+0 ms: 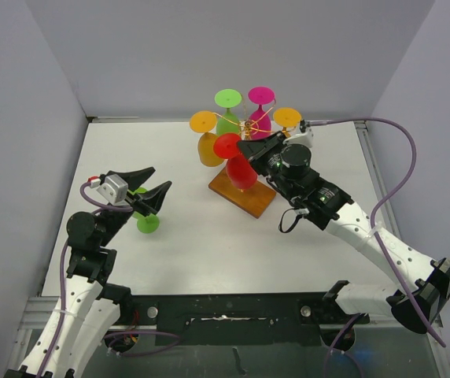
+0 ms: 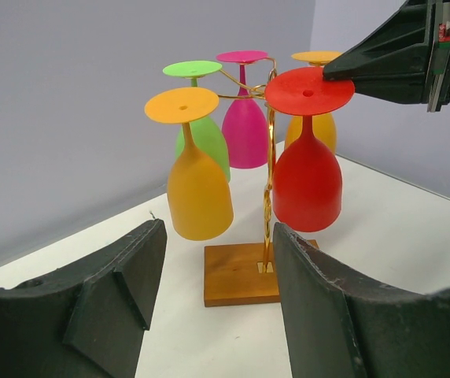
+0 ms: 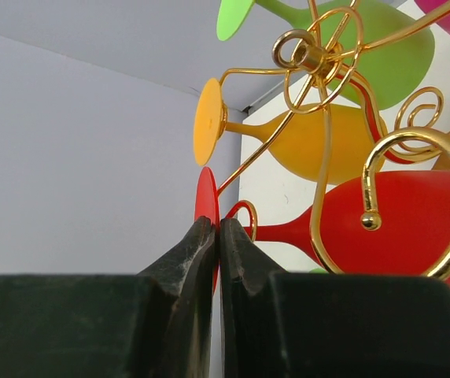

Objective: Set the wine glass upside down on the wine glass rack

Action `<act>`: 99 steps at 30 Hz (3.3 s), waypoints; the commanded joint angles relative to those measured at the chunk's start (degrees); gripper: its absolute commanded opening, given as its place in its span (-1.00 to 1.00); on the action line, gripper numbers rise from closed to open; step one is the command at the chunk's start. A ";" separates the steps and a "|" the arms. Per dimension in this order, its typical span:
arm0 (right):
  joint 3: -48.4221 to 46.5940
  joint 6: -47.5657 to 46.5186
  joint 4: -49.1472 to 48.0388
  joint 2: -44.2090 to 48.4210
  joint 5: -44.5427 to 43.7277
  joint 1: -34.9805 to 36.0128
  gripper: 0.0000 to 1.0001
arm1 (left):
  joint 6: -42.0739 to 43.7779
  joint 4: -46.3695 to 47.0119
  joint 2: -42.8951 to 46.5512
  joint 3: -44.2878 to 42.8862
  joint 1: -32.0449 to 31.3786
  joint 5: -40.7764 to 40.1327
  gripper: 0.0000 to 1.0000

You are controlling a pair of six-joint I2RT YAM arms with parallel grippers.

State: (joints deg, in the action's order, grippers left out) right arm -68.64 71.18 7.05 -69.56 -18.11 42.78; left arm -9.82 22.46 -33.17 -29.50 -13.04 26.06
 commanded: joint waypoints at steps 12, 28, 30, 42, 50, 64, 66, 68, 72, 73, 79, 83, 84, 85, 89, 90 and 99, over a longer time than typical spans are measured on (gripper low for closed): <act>0.20 0.69 0.06 2.26 -5.33 -0.33 -0.64 | 0.24 1.58 0.23 -0.65 -0.01 -1.83 0.09; 3.44 -1.24 -1.59 7.67 -7.38 -1.32 -0.02 | -1.46 -1.79 -0.69 -2.24 -0.06 -11.92 0.22; 4.06 -2.28 -2.08 9.25 -8.06 -1.54 0.04 | -2.04 -3.49 -1.35 -3.07 -0.01 -14.87 0.22; 4.86 -16.82 -6.21 14.26 -11.92 -1.83 0.14 | -11.77 -31.31 -7.82 -15.48 -0.04 -28.37 0.22; 4.23 -24.79 -6.94 14.51 -12.62 -1.92 0.15 | -18.87 -49.86 -14.44 -20.78 0.03 -31.96 0.06; 5.92 -24.71 -7.65 15.11 -12.60 -1.96 0.15 | -19.16 -47.35 -28.80 -20.87 0.20 -31.94 -0.30; 6.06 -24.51 -7.75 15.06 -12.41 -2.05 0.15 | -18.80 -47.38 -29.87 -21.12 0.24 -31.93 -0.38; 6.06 -24.49 -7.80 15.03 -12.22 -2.09 0.15 | -18.45 -47.48 -30.63 -21.26 0.23 -32.06 -0.44; 5.89 -24.58 -7.83 14.81 -11.96 -2.09 0.15 | -17.68 -47.85 -31.25 -21.60 0.25 -32.92 -0.61; 5.81 -24.59 -7.76 14.73 -11.95 -2.09 0.15 | -17.40 -47.93 -31.19 -21.77 0.23 -33.11 -0.68; 5.62 -24.51 -8.07 14.72 -11.62 -2.10 0.15 | -15.93 -48.62 -29.65 -23.49 0.23 -34.99 -1.00; 5.38 -24.82 -8.66 14.26 -10.71 -2.09 0.15 | -14.26 -48.18 -26.67 -24.91 0.23 -35.19 -1.00; 5.25 -25.04 -8.88 14.07 -10.33 -2.09 0.15 | -13.71 -47.64 -25.56 -25.11 0.21 -35.02 -1.00; 5.13 -25.30 -9.16 13.84 -9.83 -2.11 0.15 | -13.30 -46.90 -24.29 -25.16 0.25 -34.96 -1.00; 5.09 -26.70 -11.50 12.83 -5.60 -2.17 0.16 | -11.91 -40.51 -17.85 -23.75 0.21 -33.34 -1.00; 5.16 -27.08 -12.36 12.60 -4.17 -2.18 0.18 | -11.32 -37.73 -15.88 -22.80 0.21 -32.06 -1.00; 7.74 -29.35 -22.52 11.03 7.79 -2.61 0.32 | -8.99 -14.05 -1.56 -15.19 0.21 -23.60 -1.00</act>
State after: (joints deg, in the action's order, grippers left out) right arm -60.90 43.53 -7.70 -57.84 -16.67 40.51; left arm -20.71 -7.07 -37.87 -46.33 -12.97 -2.17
